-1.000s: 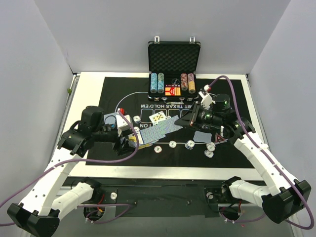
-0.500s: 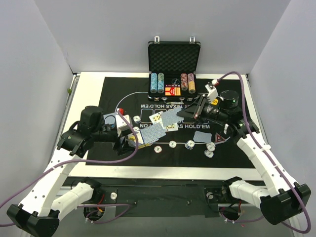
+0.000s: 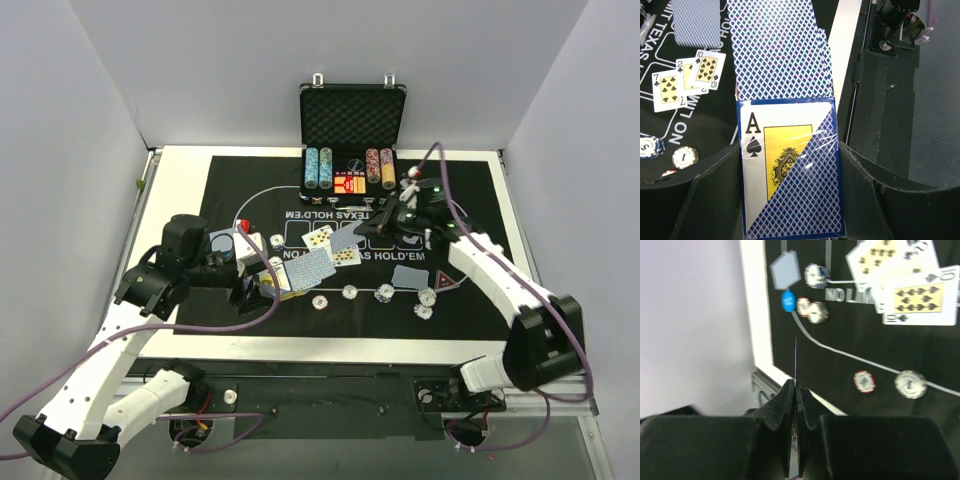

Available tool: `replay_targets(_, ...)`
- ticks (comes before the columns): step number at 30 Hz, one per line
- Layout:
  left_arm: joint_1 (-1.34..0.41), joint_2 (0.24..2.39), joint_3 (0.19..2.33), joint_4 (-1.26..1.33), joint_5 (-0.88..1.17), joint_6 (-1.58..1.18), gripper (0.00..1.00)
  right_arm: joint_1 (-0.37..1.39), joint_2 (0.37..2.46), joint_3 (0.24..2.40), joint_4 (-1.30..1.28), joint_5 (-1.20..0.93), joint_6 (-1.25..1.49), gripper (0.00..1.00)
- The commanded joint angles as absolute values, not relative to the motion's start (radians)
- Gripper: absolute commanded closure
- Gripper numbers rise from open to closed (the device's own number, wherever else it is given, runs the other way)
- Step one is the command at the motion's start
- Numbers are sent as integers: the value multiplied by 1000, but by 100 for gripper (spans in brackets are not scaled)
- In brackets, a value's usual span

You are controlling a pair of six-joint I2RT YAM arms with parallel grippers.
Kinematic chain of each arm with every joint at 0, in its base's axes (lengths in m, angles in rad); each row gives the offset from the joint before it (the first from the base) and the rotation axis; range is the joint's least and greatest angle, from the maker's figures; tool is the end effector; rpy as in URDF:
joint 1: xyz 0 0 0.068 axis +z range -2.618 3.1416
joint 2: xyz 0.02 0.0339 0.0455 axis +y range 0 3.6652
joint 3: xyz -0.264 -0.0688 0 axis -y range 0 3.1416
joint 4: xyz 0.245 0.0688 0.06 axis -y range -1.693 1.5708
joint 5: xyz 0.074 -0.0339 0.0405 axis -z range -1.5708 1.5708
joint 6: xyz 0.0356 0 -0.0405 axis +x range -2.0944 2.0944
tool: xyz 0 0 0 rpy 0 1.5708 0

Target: Distribute texas hold em gaming equipment

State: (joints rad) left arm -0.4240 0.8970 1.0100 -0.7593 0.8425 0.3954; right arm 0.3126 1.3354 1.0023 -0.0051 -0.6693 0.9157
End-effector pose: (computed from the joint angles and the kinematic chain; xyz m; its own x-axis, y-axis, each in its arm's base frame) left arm 0.1440 -0.0941 0.3482 -0.1919 0.3679 -0.9098 0.9653 0.2382 -0.1073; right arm 0.2841 0.1150 0.3130 -0.8252 0.3869 -0.4115 -0.2359 0.4259 0.8735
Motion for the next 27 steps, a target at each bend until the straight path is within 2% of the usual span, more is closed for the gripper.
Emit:
replay_targets(1, -428, 882, 1035, -712, 884, 390, 100, 395, 1517, 1021, 20, -542, 830, 100)
replay_targets(12, -426, 879, 1043, -726, 877, 394, 100, 515, 1882, 1111, 132, -384, 837, 100)
replay_targets(16, -426, 876, 1040, -726, 877, 396, 100, 526, 1919, 1098, 201, -356, 870, 100)
replay_targets(23, -426, 867, 1025, -727, 877, 397, 100, 535, 1918, 1106, 114, -285, 836, 100)
replay_targets(24, -426, 867, 1022, -726, 879, 397, 100, 537, 1911, 1108, 104, -281, 833, 98)
replay_targets(27, -426, 868, 1022, -723, 880, 396, 100, 543, 1894, 1108, 66, -281, 816, 79)
